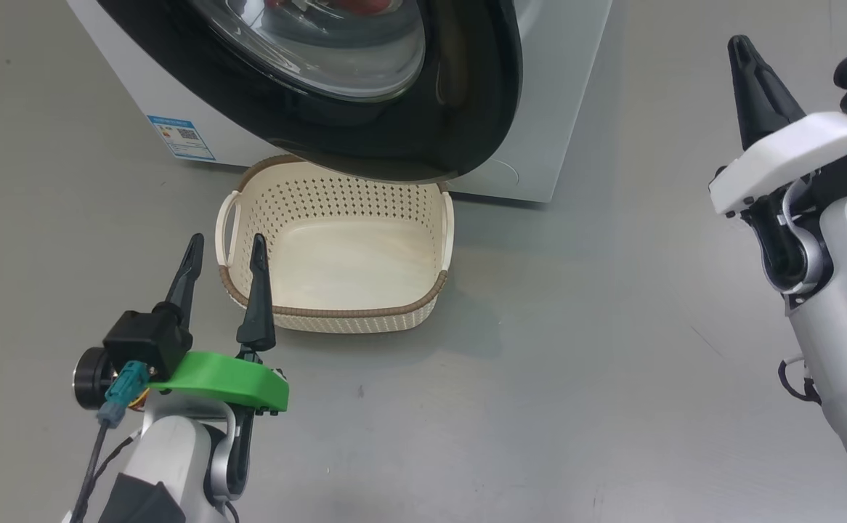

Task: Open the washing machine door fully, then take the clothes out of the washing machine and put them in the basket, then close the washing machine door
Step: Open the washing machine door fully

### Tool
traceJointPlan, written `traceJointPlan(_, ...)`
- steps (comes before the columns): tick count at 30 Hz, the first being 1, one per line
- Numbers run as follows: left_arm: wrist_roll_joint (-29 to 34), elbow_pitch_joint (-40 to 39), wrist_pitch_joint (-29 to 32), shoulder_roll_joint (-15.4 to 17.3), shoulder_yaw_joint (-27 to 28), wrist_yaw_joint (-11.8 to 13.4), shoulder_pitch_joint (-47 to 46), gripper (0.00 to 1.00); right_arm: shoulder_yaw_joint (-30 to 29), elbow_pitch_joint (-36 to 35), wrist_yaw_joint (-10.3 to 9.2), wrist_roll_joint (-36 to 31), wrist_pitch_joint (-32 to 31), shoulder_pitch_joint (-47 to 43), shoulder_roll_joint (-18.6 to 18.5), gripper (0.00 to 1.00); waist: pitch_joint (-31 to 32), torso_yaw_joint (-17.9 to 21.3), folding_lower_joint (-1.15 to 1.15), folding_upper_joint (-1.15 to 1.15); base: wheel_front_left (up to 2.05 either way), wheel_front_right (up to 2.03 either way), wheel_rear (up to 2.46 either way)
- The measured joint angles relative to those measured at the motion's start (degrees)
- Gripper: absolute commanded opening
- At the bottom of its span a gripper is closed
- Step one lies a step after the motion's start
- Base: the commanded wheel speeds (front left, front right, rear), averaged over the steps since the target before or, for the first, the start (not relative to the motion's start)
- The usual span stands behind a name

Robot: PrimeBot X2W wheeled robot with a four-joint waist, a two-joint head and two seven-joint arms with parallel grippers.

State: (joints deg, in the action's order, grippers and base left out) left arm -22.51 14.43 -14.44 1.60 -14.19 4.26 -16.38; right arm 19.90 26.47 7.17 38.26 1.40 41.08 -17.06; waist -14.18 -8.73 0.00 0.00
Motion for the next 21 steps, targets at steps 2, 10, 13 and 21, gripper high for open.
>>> traceJointPlan(2,0.03,-0.03,0.0,-0.01,0.1,-0.01,0.04,1.0,-0.59,-0.35,0.0,-0.18,2.4,-1.81,-0.01,0.0,0.23,0.27,0.0,0.0,0.0,0.0,0.0)
traceJointPlan(10,0.46,-0.13,0.0,0.0,1.47,-0.09,1.3,1.0,-0.03,-0.57,-1.37,-2.94,8.98,-9.58,1.08,1.0,0.87,1.14,0.0,0.0,0.0,0.0,0.0)
traceJointPlan(13,0.46,-0.13,0.0,0.01,1.96,-0.11,1.61,1.0,0.65,-1.0,-2.21,-4.17,11.5,-11.51,1.49,1.0,1.06,1.43,0.0,0.0,0.0,0.0,0.0)
traceJointPlan(21,0.53,-0.2,0.0,0.01,3.02,-0.55,2.74,1.0,-0.4,-3.52,-4.41,-4.7,12.61,-15.51,3.77,1.0,1.44,2.35,0.0,0.0,0.0,0.0,0.0)
